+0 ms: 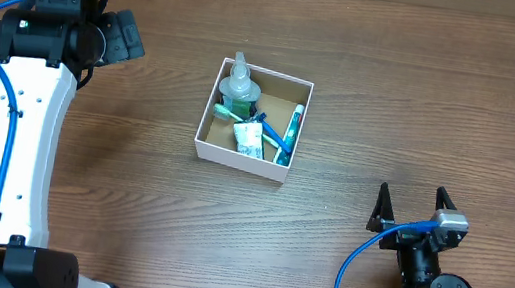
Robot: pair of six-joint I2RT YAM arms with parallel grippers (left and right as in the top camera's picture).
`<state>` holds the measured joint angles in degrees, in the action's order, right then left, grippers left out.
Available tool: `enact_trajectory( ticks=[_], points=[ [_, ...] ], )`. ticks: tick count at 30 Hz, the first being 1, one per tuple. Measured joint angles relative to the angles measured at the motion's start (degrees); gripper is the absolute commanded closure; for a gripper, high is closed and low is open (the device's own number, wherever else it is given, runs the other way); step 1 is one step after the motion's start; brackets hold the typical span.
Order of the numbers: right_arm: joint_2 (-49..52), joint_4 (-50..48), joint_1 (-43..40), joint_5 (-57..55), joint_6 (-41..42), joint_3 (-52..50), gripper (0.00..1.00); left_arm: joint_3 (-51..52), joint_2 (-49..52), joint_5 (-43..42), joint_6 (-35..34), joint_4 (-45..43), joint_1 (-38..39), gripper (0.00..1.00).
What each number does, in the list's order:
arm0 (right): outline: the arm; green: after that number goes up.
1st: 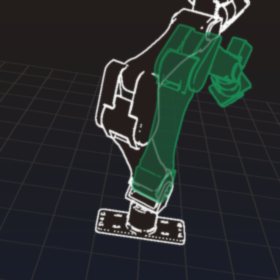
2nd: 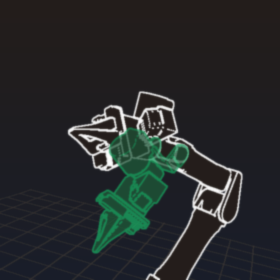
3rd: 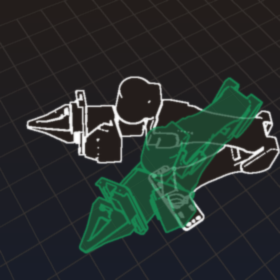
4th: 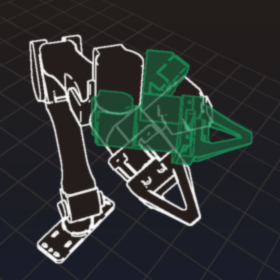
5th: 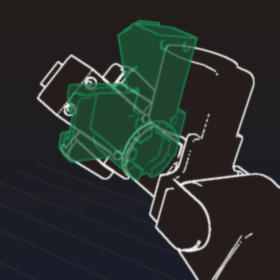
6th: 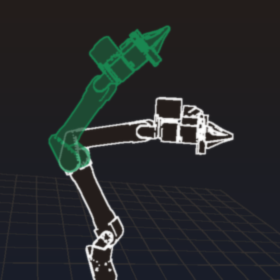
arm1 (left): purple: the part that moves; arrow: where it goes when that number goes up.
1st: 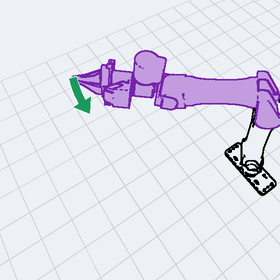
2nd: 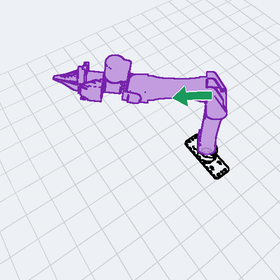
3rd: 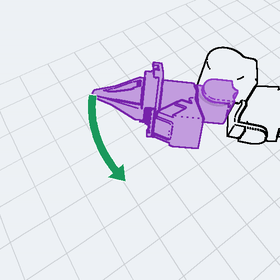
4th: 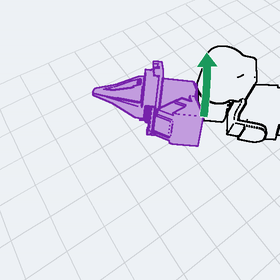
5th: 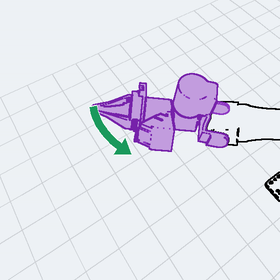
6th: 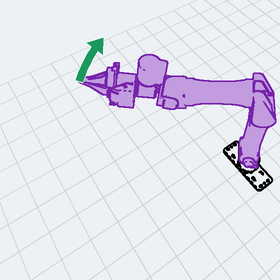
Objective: Pack container
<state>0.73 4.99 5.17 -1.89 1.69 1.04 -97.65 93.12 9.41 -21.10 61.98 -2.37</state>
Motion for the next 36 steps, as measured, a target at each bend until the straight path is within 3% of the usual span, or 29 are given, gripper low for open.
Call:
enact_trajectory(
  ticks=[7, 20, 36],
  points=[
    [0.0, 0.0, 0.0, 0.0, 0.0, 0.0, 0.00, 0.1, -3.3, 0.0, 0.0, 0.0, 0.0, 0.00],
    [0.0, 0.1, 0.0, 0.0, 0.0, 0.0, 0.00, -0.7, -47.8, 0.0, 0.0, -0.2, 0.0, 0.00],
    [0.0, 0.2, 0.0, 0.0, 0.0, 0.0, 0.00, 2.1, -75.0, 1.0, 0.0, 6.2, 0.0, 0.00]
  ],
)
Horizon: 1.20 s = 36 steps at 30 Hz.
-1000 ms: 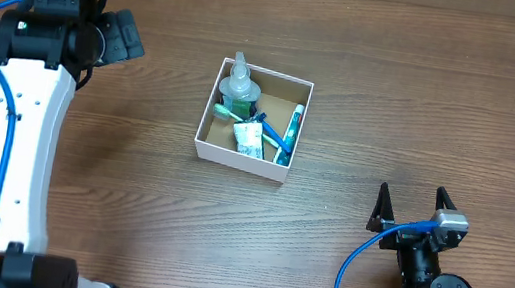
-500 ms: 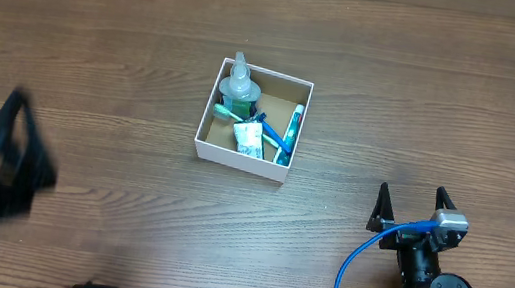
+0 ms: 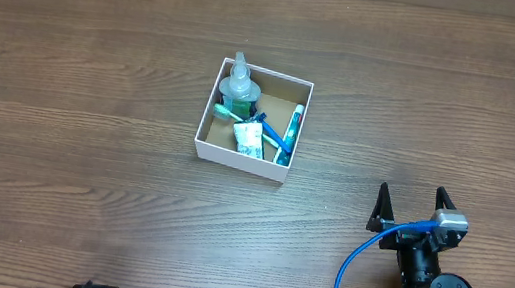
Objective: Pack container
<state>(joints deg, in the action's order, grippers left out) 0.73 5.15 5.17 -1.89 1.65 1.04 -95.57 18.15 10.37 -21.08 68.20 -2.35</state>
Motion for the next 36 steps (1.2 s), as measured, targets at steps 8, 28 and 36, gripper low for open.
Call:
enact_trajectory(
  ticks=[8, 28, 36],
  points=[
    [0.0, 0.0, 0.0, 0.0, 0.0, 0.0, 0.00, 11.1, -10.0, 1.0, -0.5, 4.2, 0.0, 0.00],
    [0.0, -0.1, 0.0, 0.0, 0.0, 0.0, 0.00, 36.5, -17.3, 0.4, -4.1, -9.3, 0.0, 0.00],
    [0.0, 0.0, 0.0, 0.0, 0.0, 0.0, 0.00, 61.3, -17.4, -5.1, -4.5, -44.8, 0.0, 0.00]
  ],
)
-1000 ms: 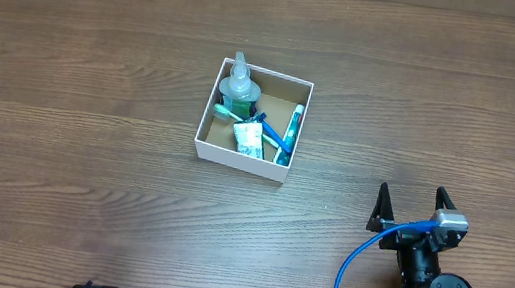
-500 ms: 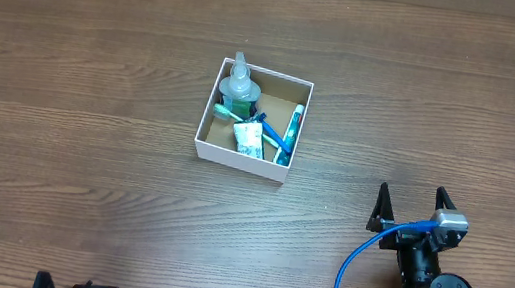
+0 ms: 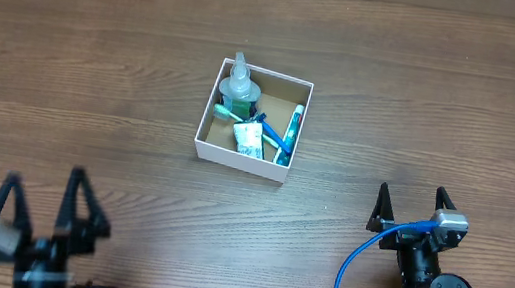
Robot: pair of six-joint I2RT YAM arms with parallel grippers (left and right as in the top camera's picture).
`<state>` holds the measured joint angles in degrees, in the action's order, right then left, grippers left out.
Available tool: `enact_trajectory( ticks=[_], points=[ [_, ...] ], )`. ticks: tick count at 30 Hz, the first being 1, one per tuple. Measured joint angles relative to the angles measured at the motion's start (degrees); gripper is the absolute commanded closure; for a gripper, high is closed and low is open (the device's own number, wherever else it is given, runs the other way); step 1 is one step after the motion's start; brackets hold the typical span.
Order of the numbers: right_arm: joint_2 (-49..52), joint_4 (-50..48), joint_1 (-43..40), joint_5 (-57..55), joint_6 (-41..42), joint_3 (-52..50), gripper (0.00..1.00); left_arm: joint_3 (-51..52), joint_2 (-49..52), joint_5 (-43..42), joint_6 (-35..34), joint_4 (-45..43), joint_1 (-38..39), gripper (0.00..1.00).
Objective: Pack container
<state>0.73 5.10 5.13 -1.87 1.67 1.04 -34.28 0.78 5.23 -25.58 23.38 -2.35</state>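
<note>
A white cardboard box stands in the middle of the wooden table. Inside it are a clear pump bottle, a green toothbrush, a teal tube, a blue-handled item and a small white packet. My left gripper is low at the near left, open and holding nothing, far from the box. My right gripper stands open at the near right, also holding nothing and away from the box.
Blue cables run from both arms along the near edge. A pale wall or board lines the far edge of the table.
The left arm was out of view. Its open gripper now shows at the near left edge. The box, its contents and the right arm are unchanged.
At first the left arm stretched up the left side, its gripper at the far left, level with the box. Then it was out of view. Now its gripper is open at the near left. The box and the right gripper stayed put throughout.
</note>
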Motion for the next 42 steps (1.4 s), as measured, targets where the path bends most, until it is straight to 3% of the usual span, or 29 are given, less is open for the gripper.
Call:
enact_trajectory(
  ticks=[5, 10, 26, 42],
  points=[
    [0.0, 0.0, 0.0, 0.0, 0.0, 0.0, 0.00, 15.4, 0.0, -3.0, 0.0, -15.3, 0.0, 0.00],
    [0.0, 0.0, 0.0, 0.0, 0.0, 0.0, 0.00, 23.6, 0.0, -4.2, 1.7, -21.0, 0.0, 0.00],
    [0.0, 0.0, 0.0, 0.0, 0.0, 0.0, 0.00, 33.2, 0.0, -5.7, 18.8, -20.9, 0.0, 0.00],
    [0.0, 0.0, 0.0, 0.0, 0.0, 0.0, 0.00, 33.6, 0.0, -5.7, 22.8, -18.7, 0.0, 0.00]
  ],
)
